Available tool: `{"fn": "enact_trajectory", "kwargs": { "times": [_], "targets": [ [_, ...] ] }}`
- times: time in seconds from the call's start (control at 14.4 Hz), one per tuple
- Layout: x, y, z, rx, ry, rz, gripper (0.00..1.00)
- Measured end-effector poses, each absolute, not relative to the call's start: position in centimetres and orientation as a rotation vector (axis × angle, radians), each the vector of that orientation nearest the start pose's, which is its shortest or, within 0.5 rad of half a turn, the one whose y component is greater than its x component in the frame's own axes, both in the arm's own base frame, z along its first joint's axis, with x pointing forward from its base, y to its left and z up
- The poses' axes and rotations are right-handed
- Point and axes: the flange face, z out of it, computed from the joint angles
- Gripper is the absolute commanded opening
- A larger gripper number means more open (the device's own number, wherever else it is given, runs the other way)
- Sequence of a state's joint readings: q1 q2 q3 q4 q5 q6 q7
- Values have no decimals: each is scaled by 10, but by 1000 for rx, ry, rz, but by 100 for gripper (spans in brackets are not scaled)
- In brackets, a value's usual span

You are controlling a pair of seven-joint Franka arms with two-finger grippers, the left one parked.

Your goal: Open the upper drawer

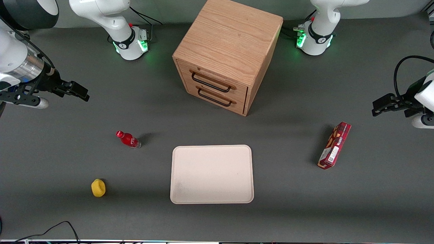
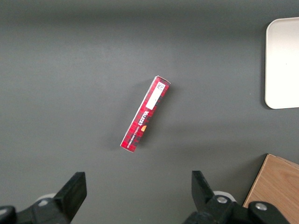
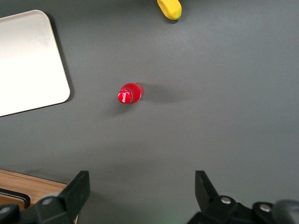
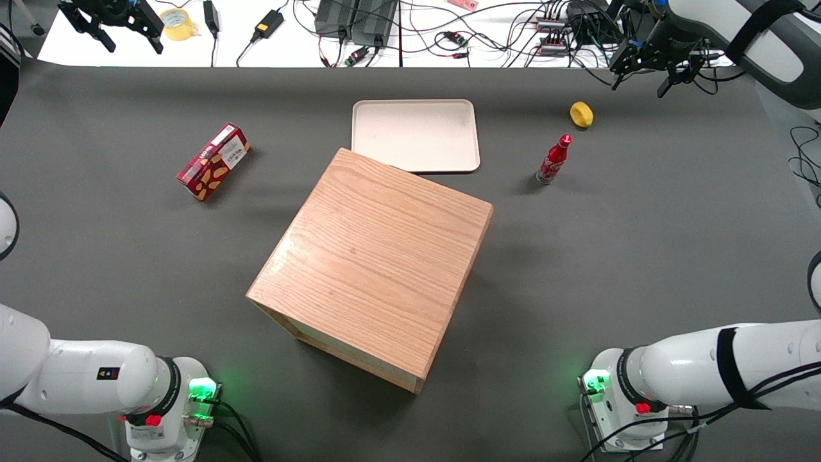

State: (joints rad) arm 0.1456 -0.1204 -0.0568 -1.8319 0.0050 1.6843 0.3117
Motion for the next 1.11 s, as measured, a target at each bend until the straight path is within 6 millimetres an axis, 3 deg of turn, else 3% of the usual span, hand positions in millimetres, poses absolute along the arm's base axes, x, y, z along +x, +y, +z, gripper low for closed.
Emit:
{"fn": "enact_trajectory", "kwargs": {
  "times": [0.49, 0.69, 0.9, 1.11],
  "targets": [
    [520, 45, 581, -3117, 350, 61, 100],
    [527, 60, 596, -3105, 315, 54, 100],
    [529, 112, 620, -2934, 215, 106, 100],
    [526, 195, 627, -2869, 8, 134, 100]
  ]
}}
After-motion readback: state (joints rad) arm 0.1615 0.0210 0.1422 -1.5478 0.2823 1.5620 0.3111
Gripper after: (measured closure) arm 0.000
